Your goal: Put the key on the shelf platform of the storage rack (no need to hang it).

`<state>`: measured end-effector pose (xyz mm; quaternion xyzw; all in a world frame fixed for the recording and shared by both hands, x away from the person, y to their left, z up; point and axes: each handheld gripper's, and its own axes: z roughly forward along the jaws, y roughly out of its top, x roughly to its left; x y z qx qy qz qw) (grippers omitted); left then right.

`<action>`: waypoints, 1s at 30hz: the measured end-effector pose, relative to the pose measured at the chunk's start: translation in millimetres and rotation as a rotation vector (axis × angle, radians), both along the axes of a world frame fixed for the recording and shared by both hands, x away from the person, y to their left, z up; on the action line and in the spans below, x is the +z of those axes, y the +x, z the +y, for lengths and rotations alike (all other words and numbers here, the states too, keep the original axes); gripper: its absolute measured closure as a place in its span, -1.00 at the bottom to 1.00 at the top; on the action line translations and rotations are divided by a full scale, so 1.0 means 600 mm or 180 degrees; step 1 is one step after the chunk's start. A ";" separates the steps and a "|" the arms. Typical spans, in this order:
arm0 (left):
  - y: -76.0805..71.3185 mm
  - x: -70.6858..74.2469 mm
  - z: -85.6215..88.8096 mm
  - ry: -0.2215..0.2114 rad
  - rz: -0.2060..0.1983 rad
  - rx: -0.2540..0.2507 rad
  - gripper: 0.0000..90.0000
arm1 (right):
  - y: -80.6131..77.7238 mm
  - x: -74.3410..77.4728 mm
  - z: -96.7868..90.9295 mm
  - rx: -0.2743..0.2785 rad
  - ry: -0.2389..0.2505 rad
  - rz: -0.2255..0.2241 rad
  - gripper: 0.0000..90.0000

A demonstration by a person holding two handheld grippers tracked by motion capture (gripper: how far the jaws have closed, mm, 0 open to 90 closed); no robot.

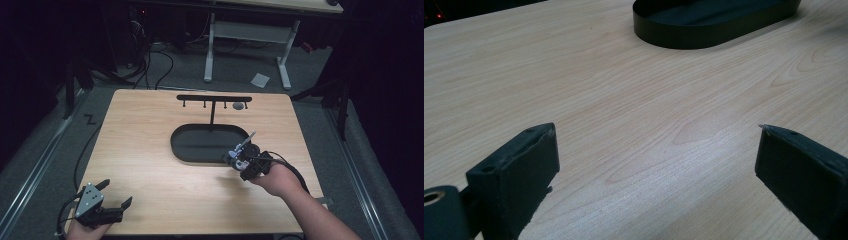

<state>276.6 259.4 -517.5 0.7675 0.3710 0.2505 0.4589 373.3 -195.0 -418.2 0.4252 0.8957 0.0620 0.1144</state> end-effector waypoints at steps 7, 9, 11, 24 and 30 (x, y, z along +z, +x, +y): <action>0.000 0.001 0.001 0.0000 0.0009 -0.0005 -0.90 | 0.012 0.004 0.009 -0.0010 0.0003 -0.0015 0.04; 0.000 0.001 0.001 0.0000 0.0009 -0.0005 -0.90 | 0.014 0.004 0.009 0.0018 -0.0011 -0.0023 0.04; 0.000 0.001 0.001 -0.0004 0.0002 0.0002 -0.90 | 0.017 0.005 0.012 0.0018 -0.0012 -0.0025 0.04; 0.000 0.001 0.001 0.0004 -0.0001 -0.0002 -0.90 | 0.037 0.010 0.027 0.0038 -0.0017 -0.0055 0.04; 0.000 0.001 0.001 0.0006 0.0003 -0.0007 -0.90 | 0.052 0.007 0.037 0.0043 -0.0024 -0.0064 0.04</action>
